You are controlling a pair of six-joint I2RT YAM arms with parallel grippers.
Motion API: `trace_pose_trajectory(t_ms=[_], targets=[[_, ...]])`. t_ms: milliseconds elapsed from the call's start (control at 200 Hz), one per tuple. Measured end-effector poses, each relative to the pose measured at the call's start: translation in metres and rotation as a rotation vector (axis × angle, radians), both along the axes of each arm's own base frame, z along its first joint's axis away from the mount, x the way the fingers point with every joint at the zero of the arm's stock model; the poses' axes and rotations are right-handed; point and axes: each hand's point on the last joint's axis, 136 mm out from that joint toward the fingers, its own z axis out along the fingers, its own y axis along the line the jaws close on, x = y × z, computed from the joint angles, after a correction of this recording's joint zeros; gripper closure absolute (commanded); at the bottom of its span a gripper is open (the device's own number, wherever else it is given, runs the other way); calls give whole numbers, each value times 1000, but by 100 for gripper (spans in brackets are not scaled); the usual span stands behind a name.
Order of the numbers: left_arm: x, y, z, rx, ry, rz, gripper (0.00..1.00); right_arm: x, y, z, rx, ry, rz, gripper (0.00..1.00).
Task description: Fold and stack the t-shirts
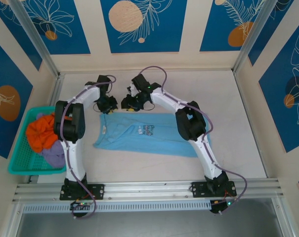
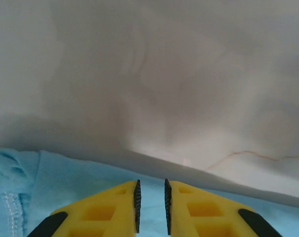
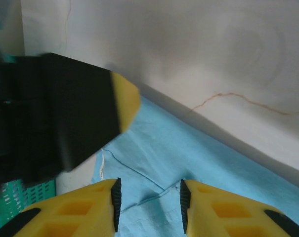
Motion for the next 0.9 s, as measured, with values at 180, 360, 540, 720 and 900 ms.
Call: trace_pose_trajectory(t_ms=[180, 360, 540, 720, 900], targets=[[-5, 0, -12, -3, 31, 3, 78, -8, -2, -7, -33, 10, 37, 63], [-4, 0, -13, 1, 33, -12, 78, -7, -2, -19, -52, 27, 51, 63], [-4, 0, -12, 4, 34, -24, 76, -1, 3, -31, -61, 34, 56, 64], [-3, 0, -12, 7, 31, -37, 76, -1, 7, -36, -66, 41, 62, 66], [-2, 0, -11, 10, 31, -41, 74, -9, 9, -39, -83, 47, 78, 66]])
